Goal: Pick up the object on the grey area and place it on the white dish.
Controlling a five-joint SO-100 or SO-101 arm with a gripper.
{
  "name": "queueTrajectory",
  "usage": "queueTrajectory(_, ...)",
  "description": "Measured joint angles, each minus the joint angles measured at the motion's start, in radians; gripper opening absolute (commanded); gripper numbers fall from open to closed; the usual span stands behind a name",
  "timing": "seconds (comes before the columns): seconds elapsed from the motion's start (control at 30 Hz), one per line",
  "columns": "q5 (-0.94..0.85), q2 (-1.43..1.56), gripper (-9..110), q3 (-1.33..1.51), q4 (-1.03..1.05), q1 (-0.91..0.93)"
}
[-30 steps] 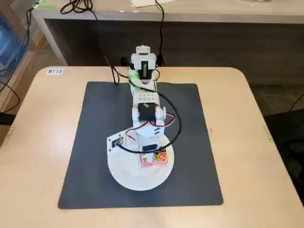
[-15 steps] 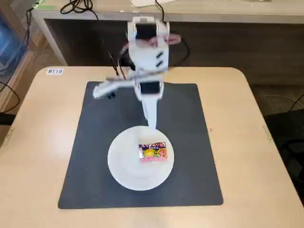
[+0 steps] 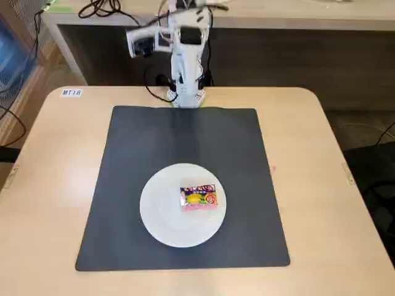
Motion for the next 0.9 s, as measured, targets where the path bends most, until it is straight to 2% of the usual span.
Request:
queueTrajectory(0.27, 0.031, 0.295, 0, 0.509, -0.069, 0.008)
queueTrajectory(0.9, 0.008, 0.336, 0, 0.568, -0.072, 0.074)
